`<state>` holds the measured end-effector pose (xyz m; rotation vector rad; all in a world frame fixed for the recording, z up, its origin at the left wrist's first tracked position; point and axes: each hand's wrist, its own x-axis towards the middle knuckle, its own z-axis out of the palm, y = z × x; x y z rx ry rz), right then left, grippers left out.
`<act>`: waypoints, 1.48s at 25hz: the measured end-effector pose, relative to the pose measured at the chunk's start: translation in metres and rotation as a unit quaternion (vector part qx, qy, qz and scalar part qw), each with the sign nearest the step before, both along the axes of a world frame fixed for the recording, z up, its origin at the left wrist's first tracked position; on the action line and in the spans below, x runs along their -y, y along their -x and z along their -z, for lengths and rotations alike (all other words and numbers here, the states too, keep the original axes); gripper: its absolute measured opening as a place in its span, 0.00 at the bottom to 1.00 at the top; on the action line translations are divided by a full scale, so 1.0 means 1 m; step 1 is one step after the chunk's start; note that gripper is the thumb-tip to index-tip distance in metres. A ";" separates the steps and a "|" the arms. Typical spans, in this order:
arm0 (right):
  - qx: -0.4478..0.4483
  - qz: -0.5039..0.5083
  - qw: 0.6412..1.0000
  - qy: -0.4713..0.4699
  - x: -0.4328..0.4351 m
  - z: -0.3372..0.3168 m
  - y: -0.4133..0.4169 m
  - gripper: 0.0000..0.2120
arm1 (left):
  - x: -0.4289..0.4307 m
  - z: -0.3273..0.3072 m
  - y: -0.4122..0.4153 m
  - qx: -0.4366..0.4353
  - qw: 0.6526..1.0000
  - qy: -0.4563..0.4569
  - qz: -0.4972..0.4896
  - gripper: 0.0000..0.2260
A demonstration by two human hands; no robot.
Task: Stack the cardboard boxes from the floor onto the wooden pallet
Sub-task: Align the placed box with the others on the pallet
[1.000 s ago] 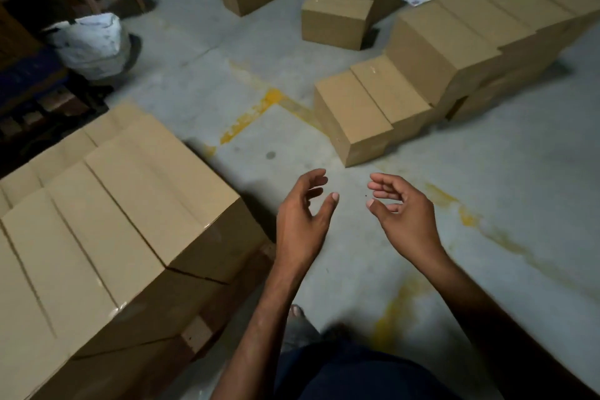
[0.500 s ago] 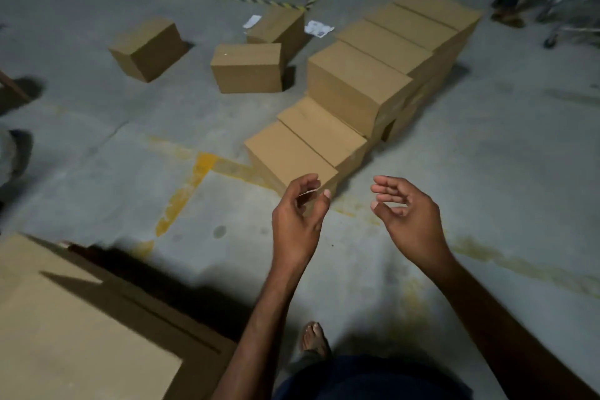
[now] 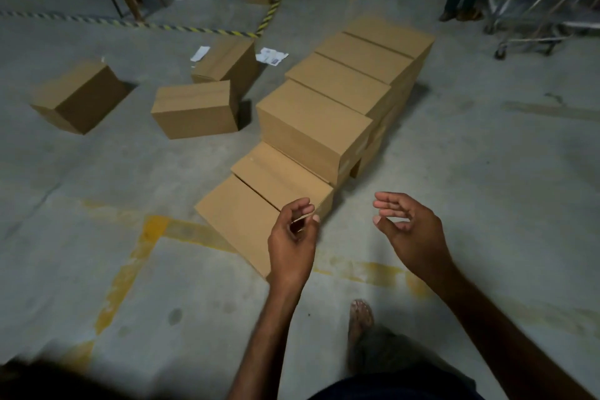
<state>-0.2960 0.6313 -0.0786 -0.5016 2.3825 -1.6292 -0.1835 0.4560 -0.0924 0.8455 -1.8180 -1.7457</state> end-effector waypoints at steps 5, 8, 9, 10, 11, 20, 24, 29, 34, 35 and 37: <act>0.004 -0.038 0.999 -0.015 0.034 -0.007 0.144 0.17 | 0.018 -0.005 0.122 0.003 1.000 -0.016 -0.022 0.12; 0.015 -0.047 0.998 -0.036 0.065 0.001 0.217 0.17 | 0.038 -0.002 0.176 0.015 1.000 -0.015 -0.015 0.12; 0.023 -0.046 0.998 -0.047 0.075 0.009 0.238 0.17 | 0.046 0.002 0.191 0.025 0.999 -0.019 -0.014 0.12; 0.034 -0.044 0.997 -0.059 0.088 0.020 0.261 0.17 | 0.058 0.011 0.210 0.037 0.999 -0.027 -0.016 0.12; 0.041 -0.044 0.995 -0.075 0.100 0.032 0.280 0.16 | 0.069 0.021 0.227 0.047 0.998 -0.037 -0.019 0.12; 0.063 -0.064 0.970 -0.225 0.194 0.141 0.440 0.16 | 0.168 0.121 0.385 0.147 0.989 -0.028 0.010 0.11; 0.047 -0.118 0.944 -0.306 0.223 0.206 0.515 0.19 | 0.195 0.192 0.440 0.244 0.969 0.013 0.025 0.16; 0.007 -0.129 0.916 -0.380 0.249 0.302 0.589 0.20 | 0.213 0.290 0.513 0.352 0.922 0.137 0.080 0.28; -0.073 -0.192 0.876 -0.436 0.250 0.360 0.613 0.20 | 0.213 0.361 0.535 0.418 0.880 0.197 0.110 0.29; -0.085 -0.201 0.874 -0.433 0.248 0.363 0.612 0.20 | 0.209 0.365 0.532 0.416 0.878 0.209 0.106 0.30; -0.116 -0.213 0.875 -0.419 0.243 0.368 0.611 0.20 | 0.201 0.372 0.527 0.417 0.879 0.212 0.093 0.30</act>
